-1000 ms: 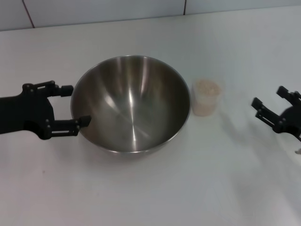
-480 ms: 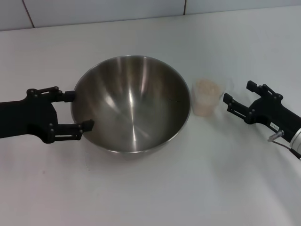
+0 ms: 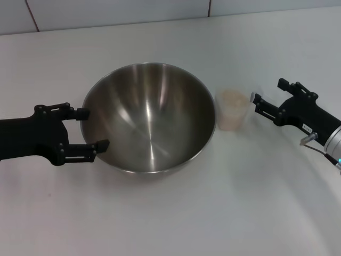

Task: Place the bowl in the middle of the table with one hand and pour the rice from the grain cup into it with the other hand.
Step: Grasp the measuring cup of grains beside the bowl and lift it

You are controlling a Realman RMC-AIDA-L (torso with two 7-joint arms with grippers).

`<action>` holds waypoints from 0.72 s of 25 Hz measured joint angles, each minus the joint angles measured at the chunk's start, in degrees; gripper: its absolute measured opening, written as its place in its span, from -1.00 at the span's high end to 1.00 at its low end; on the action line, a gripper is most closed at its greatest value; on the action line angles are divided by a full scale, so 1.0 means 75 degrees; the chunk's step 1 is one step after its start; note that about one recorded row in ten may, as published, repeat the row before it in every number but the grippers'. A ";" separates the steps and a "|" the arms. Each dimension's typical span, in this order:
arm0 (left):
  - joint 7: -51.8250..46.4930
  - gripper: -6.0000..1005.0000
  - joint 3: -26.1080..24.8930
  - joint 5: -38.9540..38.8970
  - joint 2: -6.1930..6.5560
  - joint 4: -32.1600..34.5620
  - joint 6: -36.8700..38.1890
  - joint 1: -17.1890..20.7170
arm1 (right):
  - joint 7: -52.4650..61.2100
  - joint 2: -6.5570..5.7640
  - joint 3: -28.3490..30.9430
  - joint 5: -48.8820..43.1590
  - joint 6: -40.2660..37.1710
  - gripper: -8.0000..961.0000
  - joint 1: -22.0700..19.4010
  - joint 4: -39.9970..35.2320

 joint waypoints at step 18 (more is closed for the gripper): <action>0.0000 -0.68 0.0000 0.0015 0.0024 -0.0333 -0.0002 -0.0122 | -0.0681 -0.0001 0.0403 0.0001 0.0067 -0.41 0.0147 0.0197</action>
